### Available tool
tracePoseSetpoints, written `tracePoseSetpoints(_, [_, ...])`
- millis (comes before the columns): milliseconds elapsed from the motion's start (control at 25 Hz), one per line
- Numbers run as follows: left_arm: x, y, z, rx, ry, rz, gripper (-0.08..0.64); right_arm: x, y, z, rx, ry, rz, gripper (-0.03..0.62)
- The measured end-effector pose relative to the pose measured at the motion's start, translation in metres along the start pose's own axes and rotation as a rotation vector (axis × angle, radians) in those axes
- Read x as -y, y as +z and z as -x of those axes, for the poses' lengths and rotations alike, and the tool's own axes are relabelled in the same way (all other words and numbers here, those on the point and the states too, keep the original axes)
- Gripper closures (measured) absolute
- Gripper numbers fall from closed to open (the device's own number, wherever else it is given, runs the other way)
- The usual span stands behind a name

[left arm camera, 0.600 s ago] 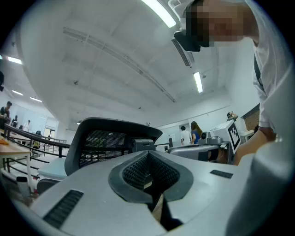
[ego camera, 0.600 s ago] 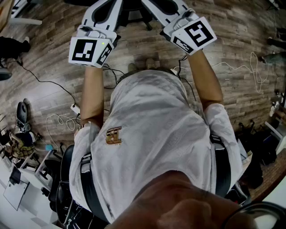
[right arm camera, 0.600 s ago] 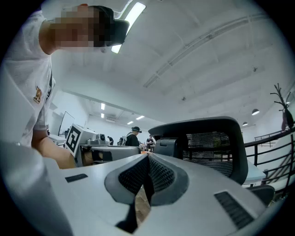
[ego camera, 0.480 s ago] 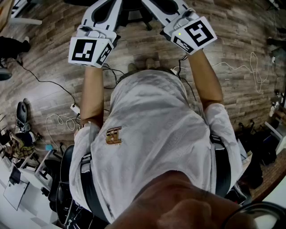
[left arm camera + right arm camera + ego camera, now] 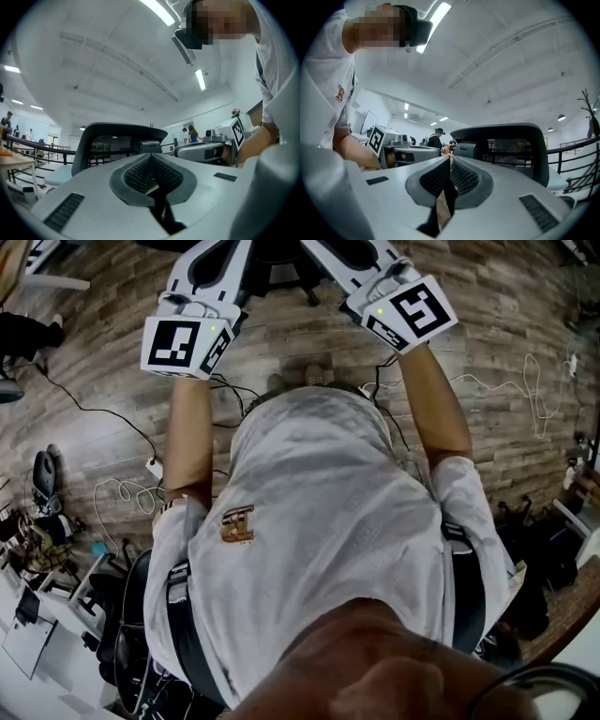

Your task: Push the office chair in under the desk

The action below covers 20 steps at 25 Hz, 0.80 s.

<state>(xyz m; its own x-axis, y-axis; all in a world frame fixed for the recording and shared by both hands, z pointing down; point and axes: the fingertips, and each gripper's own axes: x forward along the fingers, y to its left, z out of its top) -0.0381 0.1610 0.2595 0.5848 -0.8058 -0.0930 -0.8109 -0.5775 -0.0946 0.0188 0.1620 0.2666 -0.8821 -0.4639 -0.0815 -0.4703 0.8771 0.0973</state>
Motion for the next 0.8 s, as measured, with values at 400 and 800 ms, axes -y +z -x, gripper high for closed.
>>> tracePoseSetpoints(400, [-0.034, -0.018, -0.004, -0.091, 0.028, -0.210, 0.537, 0.023, -0.013, -0.001, -0.096, -0.019, 0.211, 0.554])
tracePoseSetpoints(800, [-0.050, -0.045, -0.018, -0.227, 0.002, -0.456, 0.474, 0.054, -0.032, -0.006, -0.243, -0.073, 0.359, 0.552])
